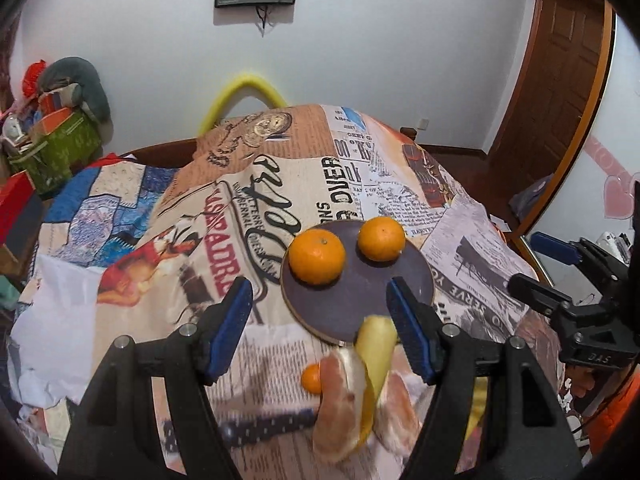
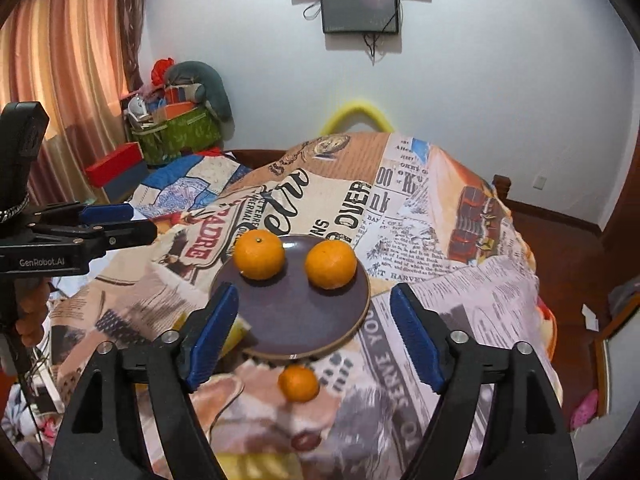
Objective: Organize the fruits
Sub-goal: 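Grasp a pomelo wedge with the left tool while the right tool approaches a corn cob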
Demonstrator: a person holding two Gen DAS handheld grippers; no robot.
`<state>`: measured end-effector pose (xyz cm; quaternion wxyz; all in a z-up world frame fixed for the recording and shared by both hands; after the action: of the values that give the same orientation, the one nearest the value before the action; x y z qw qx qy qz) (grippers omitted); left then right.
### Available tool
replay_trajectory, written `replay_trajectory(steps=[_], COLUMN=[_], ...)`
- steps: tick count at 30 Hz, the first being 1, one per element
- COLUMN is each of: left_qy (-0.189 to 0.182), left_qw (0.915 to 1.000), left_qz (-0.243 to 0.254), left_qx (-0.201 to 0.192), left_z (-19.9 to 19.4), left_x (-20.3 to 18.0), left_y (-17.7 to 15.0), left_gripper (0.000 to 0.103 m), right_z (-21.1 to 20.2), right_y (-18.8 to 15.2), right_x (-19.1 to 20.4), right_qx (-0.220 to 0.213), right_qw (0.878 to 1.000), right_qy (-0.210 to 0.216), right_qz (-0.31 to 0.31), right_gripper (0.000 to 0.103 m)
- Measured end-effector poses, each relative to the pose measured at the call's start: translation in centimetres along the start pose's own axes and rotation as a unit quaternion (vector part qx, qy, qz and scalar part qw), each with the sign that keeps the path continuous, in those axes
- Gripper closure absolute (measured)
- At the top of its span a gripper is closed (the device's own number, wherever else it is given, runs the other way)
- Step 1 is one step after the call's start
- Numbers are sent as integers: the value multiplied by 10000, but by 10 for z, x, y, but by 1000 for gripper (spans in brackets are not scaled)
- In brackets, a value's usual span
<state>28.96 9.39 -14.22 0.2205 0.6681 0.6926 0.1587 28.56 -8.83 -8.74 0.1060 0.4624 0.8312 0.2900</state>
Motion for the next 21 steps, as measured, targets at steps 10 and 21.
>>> replay_trajectory(steps=[10,21], left_qy=[291,-83], left_qw=[9994,9979], left_qz=[-159,-296], left_qx=[102,570], left_z=[-13,6], left_x=[1,3], left_y=[-62,-112], left_gripper=[33,33], right_z=[-17,21], right_y=[-53,-112], right_x=[27,53], right_qx=[98,753], right_qw=[9999,9970], right_qy=[-77,83], right_qz=[-4,131], right_gripper=[23,23])
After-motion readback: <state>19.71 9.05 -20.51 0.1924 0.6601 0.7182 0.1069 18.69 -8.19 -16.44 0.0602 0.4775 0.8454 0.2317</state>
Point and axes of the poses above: each gripper's, at about its wrist camera, not at the fingertips, and z roughly the way its jaws point, x to its left, y to its top, the point moved 4 cm from there along z, roughly the way its jaws point, and after that the axes turned 13 degrees about x, right-handed, at the moved point
